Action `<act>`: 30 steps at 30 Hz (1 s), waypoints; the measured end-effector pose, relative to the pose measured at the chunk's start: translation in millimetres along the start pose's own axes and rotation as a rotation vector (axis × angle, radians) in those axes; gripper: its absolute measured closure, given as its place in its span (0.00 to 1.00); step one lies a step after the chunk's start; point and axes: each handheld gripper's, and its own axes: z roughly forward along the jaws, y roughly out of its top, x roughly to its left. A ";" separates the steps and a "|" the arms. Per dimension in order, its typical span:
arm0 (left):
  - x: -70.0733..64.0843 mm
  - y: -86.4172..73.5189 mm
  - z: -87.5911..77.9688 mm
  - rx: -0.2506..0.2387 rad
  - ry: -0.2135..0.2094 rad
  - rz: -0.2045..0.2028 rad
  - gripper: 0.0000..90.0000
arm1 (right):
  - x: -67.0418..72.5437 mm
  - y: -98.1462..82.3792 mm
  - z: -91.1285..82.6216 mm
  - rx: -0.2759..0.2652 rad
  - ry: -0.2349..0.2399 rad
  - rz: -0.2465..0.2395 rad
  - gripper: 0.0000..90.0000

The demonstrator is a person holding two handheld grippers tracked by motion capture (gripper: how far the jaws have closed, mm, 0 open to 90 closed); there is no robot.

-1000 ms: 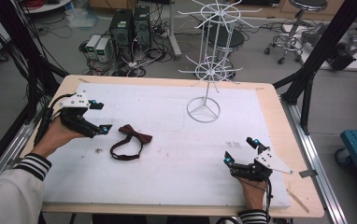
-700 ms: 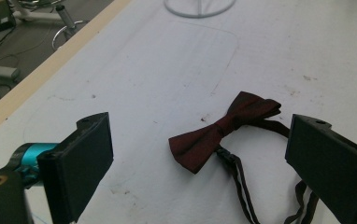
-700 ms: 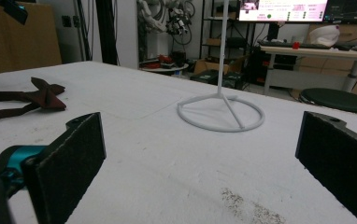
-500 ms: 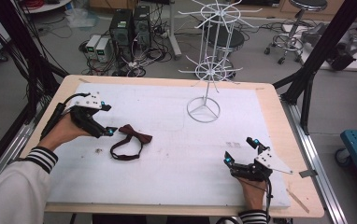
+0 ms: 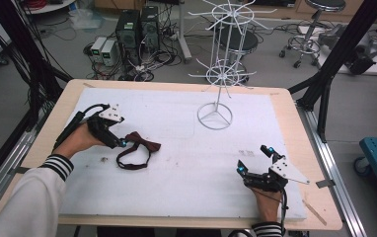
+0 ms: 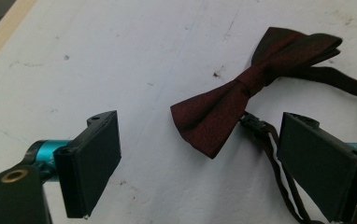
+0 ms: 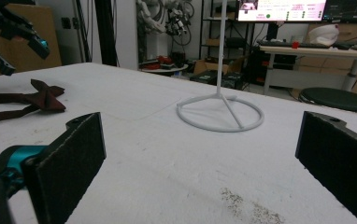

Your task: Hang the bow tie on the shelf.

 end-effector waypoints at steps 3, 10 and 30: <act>-0.3 -0.5 6.0 0.021 0.011 0.019 0.19 | -0.6 -0.1 0.0 -0.003 -0.002 -0.001 0.01; -2.3 -0.5 15.2 0.045 0.014 0.046 0.27 | -0.7 0.0 0.0 -0.006 -0.001 0.004 0.01; -5.4 -2.1 29.3 0.127 -0.005 0.079 0.58 | -1.0 -0.1 -0.2 -0.006 -0.002 0.008 0.01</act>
